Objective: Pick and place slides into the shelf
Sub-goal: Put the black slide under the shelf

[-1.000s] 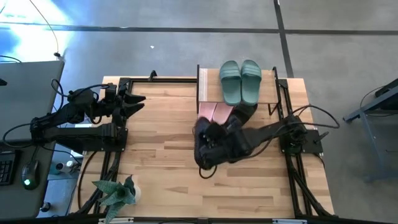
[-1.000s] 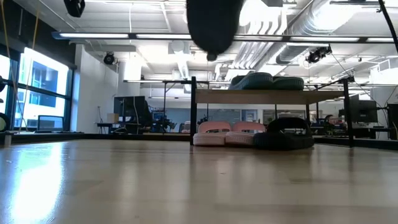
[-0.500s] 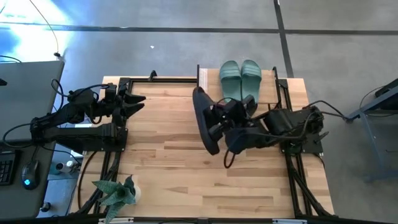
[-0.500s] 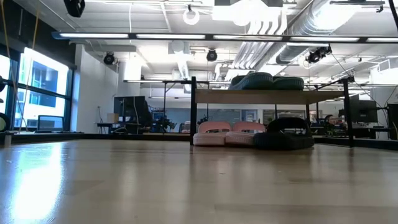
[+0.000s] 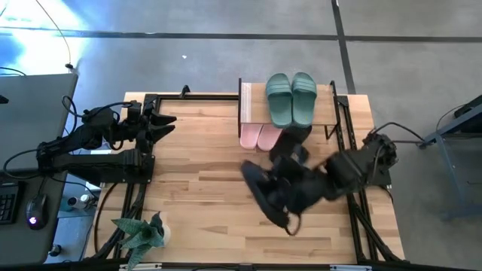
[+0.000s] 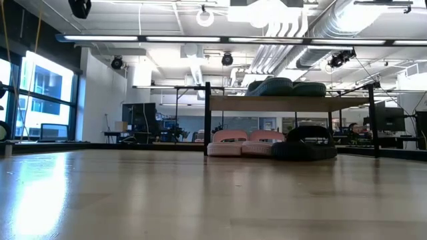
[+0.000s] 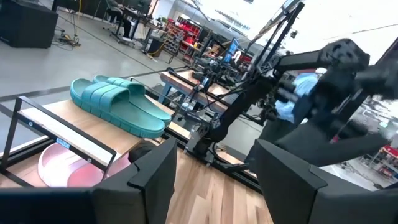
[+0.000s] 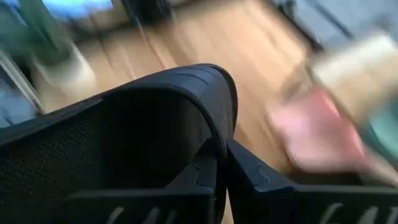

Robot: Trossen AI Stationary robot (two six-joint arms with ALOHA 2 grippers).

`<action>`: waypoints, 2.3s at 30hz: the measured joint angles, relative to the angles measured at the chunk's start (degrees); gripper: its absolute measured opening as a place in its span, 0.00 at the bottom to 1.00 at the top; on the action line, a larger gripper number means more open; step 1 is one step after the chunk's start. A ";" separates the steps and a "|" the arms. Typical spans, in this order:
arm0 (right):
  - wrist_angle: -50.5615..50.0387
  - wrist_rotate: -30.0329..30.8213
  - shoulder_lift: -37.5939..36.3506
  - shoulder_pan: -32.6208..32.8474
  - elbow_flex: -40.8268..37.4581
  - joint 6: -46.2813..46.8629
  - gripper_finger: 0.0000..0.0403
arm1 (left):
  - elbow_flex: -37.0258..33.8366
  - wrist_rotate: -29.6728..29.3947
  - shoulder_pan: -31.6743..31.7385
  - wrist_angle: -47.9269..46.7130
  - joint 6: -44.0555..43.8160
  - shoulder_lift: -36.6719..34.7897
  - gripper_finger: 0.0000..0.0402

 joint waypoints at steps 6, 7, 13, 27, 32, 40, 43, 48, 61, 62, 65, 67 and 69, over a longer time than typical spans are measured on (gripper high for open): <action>-5.12 -0.62 -2.35 7.97 -10.71 6.96 0.00 | 0.00 0.00 0.00 -0.14 -0.02 -0.01 0.49; -4.79 -1.88 -3.80 8.29 -14.50 6.74 0.00 | 0.00 0.00 0.00 -0.16 0.00 -0.02 0.49; -5.21 -8.83 -10.05 9.86 -43.30 16.52 0.00 | 0.00 0.16 0.00 -0.26 -0.01 0.00 0.49; -4.13 -6.15 -14.73 3.94 -80.51 26.54 0.00 | 0.00 0.04 0.00 -0.24 -0.02 0.00 0.49; 4.67 -4.29 -14.73 0.05 -83.60 20.84 0.00 | 0.00 0.00 0.00 -0.24 0.00 0.00 0.49; 9.19 -1.49 -14.71 -10.42 -86.29 14.13 0.00 | -0.01 0.00 0.00 -0.23 0.00 0.00 0.49; 11.27 0.35 -14.71 -14.73 -86.38 10.58 0.00 | 0.00 0.00 0.00 -0.22 0.00 0.00 0.49; 17.61 2.94 -14.71 -21.51 -86.37 0.62 0.00 | 0.00 0.00 0.00 -0.22 -0.01 0.00 0.49; 28.96 7.42 -14.80 -36.19 -89.58 -14.13 0.00 | -0.02 0.02 0.00 -0.22 -0.01 0.00 0.49; 29.15 8.12 -14.80 -36.69 -89.76 -14.10 0.00 | 0.00 0.02 0.00 -0.22 0.00 0.00 0.49; 30.13 10.07 -14.73 -37.52 -90.08 -14.89 0.00 | 0.00 0.02 0.00 -0.22 -0.02 0.00 0.49; 31.37 10.51 -14.73 -38.23 -90.12 -17.34 0.00 | 0.00 0.02 0.00 -0.22 0.00 0.00 0.49; 32.74 10.71 -14.71 -39.06 -90.17 -19.92 0.00 | 0.00 0.02 0.00 -0.22 0.00 0.00 0.49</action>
